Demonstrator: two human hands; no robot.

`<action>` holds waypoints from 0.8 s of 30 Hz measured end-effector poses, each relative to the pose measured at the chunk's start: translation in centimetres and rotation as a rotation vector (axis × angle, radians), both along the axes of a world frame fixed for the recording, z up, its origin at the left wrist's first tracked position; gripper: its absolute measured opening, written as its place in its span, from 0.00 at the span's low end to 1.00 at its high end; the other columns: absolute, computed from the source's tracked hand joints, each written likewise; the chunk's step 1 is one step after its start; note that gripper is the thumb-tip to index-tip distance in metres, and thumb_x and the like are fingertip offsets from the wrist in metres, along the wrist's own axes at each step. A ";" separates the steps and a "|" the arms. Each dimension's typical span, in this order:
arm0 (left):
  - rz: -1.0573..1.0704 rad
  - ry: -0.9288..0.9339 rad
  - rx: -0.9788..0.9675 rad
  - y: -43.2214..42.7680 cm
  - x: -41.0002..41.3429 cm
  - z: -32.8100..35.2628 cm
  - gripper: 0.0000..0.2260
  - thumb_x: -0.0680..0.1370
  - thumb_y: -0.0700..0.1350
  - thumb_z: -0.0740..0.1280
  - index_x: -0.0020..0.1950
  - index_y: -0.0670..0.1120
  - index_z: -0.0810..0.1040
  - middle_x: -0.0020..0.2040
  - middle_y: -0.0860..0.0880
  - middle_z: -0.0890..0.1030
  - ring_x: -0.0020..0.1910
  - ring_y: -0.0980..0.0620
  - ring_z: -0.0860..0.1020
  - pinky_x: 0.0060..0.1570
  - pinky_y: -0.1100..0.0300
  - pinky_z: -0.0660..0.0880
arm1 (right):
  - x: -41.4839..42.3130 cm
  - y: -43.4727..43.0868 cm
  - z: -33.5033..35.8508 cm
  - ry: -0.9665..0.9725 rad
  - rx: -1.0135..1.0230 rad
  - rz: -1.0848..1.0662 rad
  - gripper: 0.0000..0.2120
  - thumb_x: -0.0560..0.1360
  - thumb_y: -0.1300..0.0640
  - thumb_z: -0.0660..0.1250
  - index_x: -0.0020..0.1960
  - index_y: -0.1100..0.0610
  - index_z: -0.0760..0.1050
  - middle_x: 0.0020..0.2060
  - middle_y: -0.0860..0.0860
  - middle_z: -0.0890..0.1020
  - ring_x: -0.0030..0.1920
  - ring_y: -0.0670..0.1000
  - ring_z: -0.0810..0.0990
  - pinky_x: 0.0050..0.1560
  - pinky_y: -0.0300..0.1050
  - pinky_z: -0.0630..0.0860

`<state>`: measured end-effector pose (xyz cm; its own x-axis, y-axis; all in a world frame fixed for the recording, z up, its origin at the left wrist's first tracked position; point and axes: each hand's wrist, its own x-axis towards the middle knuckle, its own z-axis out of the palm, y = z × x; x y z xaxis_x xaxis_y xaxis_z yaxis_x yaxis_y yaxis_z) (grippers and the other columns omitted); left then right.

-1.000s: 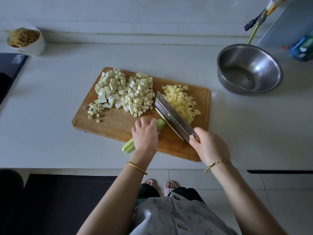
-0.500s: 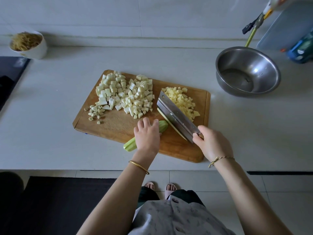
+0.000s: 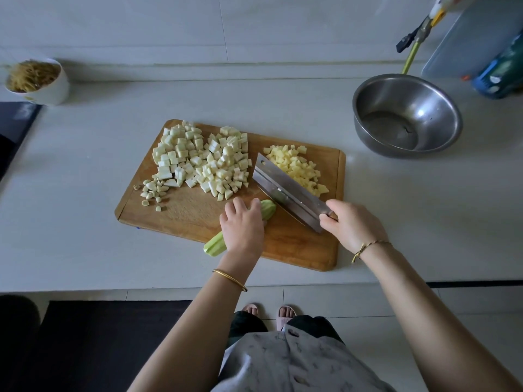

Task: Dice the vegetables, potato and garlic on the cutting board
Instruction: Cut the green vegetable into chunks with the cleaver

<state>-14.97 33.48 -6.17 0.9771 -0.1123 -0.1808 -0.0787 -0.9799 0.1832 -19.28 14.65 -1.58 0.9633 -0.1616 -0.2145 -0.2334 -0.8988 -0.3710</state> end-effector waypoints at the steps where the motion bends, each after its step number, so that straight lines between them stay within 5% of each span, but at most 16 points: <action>1: -0.009 -0.003 -0.003 -0.2 0.1 0.0 0.20 0.79 0.50 0.63 0.70 0.49 0.65 0.65 0.43 0.66 0.65 0.43 0.64 0.63 0.50 0.63 | 0.2 -0.3 0.0 0.000 -0.006 0.004 0.17 0.76 0.53 0.61 0.33 0.55 0.58 0.29 0.53 0.70 0.34 0.59 0.68 0.28 0.43 0.61; 8: -0.044 -0.018 -0.025 -1.5 0.9 0.3 0.20 0.79 0.49 0.63 0.70 0.49 0.65 0.65 0.43 0.66 0.64 0.43 0.64 0.62 0.51 0.63 | 1.8 -2.3 0.4 0.022 0.006 -0.006 0.12 0.76 0.53 0.62 0.38 0.58 0.65 0.31 0.54 0.73 0.37 0.61 0.72 0.30 0.46 0.62; 14: -0.072 0.006 -0.006 -1.4 1.1 0.5 0.19 0.79 0.48 0.64 0.69 0.49 0.66 0.65 0.44 0.66 0.64 0.43 0.64 0.62 0.50 0.64 | 1.6 -2.6 0.3 0.024 0.077 -0.010 0.15 0.76 0.55 0.63 0.34 0.57 0.61 0.28 0.54 0.71 0.33 0.59 0.69 0.30 0.46 0.61; 24: -0.029 0.025 -0.060 0.0 -0.1 0.1 0.19 0.78 0.48 0.65 0.68 0.50 0.68 0.63 0.46 0.67 0.64 0.44 0.64 0.63 0.50 0.62 | -1.3 2.3 0.9 0.013 0.188 -0.043 0.13 0.78 0.54 0.60 0.38 0.59 0.62 0.32 0.60 0.78 0.32 0.63 0.77 0.35 0.54 0.76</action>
<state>-15.06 33.47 -6.05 0.9685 -0.1516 -0.1977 -0.1013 -0.9646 0.2434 -20.56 16.91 -0.65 0.9532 -0.1585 -0.2573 -0.2761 -0.8028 -0.5285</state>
